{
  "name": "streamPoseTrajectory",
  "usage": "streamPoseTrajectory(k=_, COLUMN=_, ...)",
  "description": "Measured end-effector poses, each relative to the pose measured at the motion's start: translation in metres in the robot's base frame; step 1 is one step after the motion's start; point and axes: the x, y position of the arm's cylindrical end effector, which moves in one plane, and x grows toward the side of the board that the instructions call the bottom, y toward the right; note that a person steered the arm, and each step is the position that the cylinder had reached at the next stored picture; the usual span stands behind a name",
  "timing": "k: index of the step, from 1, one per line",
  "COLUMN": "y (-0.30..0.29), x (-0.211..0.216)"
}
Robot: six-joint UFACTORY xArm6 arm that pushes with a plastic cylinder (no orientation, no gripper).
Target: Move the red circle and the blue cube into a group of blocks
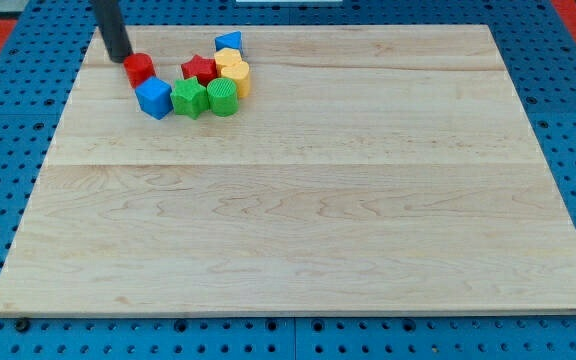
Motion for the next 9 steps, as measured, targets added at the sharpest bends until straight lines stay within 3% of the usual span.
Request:
streamPoseTrajectory(k=3, y=0.047, x=0.023)
streamPoseTrajectory(k=4, y=0.049, x=0.057)
streamPoseTrajectory(k=6, y=-0.014, x=0.069)
streamPoseTrajectory(k=7, y=0.008, x=0.105)
streamPoseTrajectory(k=9, y=0.036, x=0.108)
